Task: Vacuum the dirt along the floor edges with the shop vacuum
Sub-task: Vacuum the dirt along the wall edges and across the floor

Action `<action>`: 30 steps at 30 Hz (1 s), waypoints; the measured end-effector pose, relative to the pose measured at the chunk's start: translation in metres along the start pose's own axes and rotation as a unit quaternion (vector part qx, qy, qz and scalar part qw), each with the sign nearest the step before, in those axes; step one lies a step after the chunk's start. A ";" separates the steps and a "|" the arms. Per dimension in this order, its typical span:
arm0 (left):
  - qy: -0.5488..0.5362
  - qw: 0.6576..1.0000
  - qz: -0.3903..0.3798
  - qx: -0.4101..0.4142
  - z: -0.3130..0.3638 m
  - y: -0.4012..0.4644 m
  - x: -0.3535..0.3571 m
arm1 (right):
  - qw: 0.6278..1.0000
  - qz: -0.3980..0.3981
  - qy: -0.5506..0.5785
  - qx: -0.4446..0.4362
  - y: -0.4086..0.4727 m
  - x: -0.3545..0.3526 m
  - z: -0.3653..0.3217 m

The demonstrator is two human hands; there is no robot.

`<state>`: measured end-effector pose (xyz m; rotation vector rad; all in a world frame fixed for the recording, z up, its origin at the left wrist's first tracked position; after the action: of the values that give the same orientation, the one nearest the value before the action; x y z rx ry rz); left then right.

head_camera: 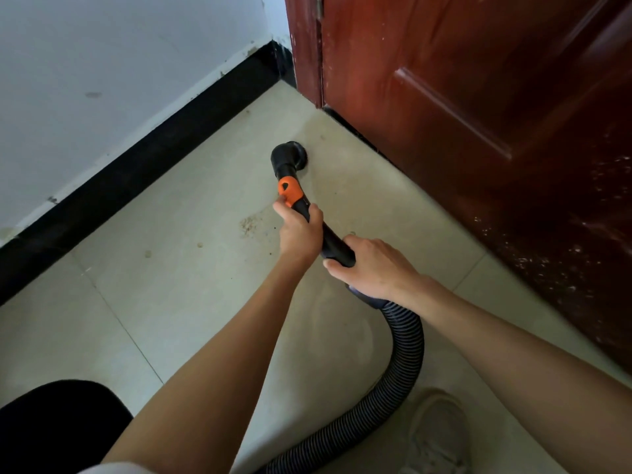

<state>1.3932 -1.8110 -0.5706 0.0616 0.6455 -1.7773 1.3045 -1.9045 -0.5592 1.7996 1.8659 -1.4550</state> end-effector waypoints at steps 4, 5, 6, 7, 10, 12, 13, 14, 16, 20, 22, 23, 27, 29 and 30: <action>0.023 1.000 -0.018 0.012 0.012 0.015 0.013 | 0.999 0.015 0.035 0.022 0.010 -0.010 0.009; 0.031 0.999 -0.023 0.015 0.016 0.019 0.017 | 0.998 0.019 0.045 0.028 0.013 -0.012 0.011; 0.042 0.998 -0.030 0.019 0.020 0.023 0.021 | 0.998 0.026 0.055 0.033 0.015 -0.015 0.012; 0.056 0.997 -0.040 0.022 0.025 0.027 0.025 | 0.997 0.034 0.063 0.039 0.017 -0.018 0.015; 0.083 0.994 -0.067 0.027 0.034 0.032 0.039 | 0.994 0.056 0.082 0.055 0.018 -0.026 0.023; 0.085 0.993 -0.077 0.027 0.036 0.029 0.046 | 0.992 0.060 0.090 0.060 0.014 -0.027 0.028; 0.082 0.993 -0.080 0.028 0.035 0.026 0.048 | 0.992 0.060 0.089 0.062 0.010 -0.026 0.030; 0.080 0.993 -0.083 0.031 0.034 0.022 0.050 | 0.993 0.059 0.085 0.064 0.006 -0.025 0.031; 0.075 0.992 -0.092 0.040 0.033 0.012 0.054 | 0.992 0.063 0.078 0.075 -0.004 -0.020 0.036; 0.070 0.988 -0.130 0.050 0.029 -0.007 0.066 | 0.987 0.086 0.091 0.104 -0.026 -0.012 0.049; 0.067 0.987 -0.138 0.047 0.028 -0.014 0.069 | 0.985 0.086 0.098 0.111 -0.033 -0.008 0.052; 0.063 0.987 -0.139 0.045 0.028 -0.017 0.069 | 0.985 0.085 0.102 0.112 -0.035 -0.007 0.052; 0.042 0.992 -0.112 0.049 0.032 -0.022 0.051 | 0.988 0.077 0.106 0.086 -0.037 -0.009 0.040; 0.029 0.996 -0.067 0.044 0.027 -0.026 0.027 | 0.993 0.060 0.086 0.053 -0.036 -0.006 0.023; 0.016 0.998 -0.036 0.040 0.022 -0.030 0.011 | 0.996 0.046 0.070 0.032 -0.036 -0.002 0.012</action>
<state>1.3687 -1.8254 -0.5443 0.1236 0.6068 -1.8741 1.2691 -1.9068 -0.5457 2.0381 1.7898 -1.4045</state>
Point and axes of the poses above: each hand's wrist, its own y-axis towards the middle knuckle, its own x-axis out of the palm, z = x × y, the point moved 9 cm from there along y, towards the middle knuckle, and after that the axes turned 4 degrees about x, right-handed, at the moved point
